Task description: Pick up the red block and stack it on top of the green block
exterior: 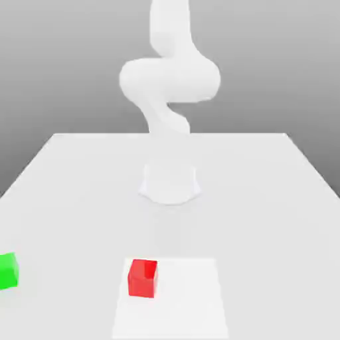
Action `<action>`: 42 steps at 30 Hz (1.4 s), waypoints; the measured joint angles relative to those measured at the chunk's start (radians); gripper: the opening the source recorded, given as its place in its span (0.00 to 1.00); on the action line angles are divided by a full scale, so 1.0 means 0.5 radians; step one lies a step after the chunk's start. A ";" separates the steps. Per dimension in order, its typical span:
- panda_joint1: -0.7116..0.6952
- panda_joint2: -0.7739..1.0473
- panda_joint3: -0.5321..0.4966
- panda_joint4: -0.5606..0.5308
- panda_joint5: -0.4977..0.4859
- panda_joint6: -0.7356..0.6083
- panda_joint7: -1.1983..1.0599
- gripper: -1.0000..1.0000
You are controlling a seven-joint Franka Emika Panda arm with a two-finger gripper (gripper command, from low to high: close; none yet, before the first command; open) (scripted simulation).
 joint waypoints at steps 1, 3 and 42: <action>-0.008 0.083 -0.002 -0.045 -0.016 0.047 0.010 0.50; -0.031 0.241 -0.004 -0.132 -0.041 0.139 0.026 0.50; -0.272 1.505 -0.102 -0.765 0.029 0.836 0.128 0.00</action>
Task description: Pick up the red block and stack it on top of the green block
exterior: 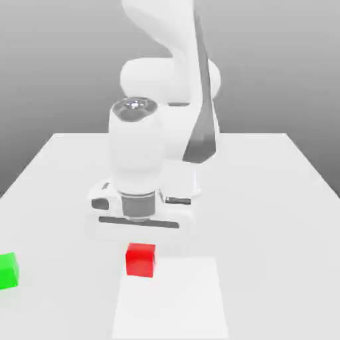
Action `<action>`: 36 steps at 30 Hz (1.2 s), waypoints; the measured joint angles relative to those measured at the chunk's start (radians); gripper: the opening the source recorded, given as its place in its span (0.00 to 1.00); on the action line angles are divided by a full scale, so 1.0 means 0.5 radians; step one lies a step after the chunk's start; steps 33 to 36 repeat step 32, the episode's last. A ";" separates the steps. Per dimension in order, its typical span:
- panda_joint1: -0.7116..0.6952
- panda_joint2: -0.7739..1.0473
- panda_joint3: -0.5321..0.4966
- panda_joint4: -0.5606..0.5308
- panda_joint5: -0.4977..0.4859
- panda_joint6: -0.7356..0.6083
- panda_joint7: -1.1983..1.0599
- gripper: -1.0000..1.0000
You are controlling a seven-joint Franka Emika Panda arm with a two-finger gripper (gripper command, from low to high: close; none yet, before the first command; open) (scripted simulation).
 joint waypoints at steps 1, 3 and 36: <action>-0.041 0.005 -0.007 0.023 0.002 -0.018 0.075 0.00; -0.102 0.022 -0.041 0.073 0.005 -0.052 0.234 0.00; -0.658 0.566 -0.442 0.644 0.396 -0.110 1.704 1.00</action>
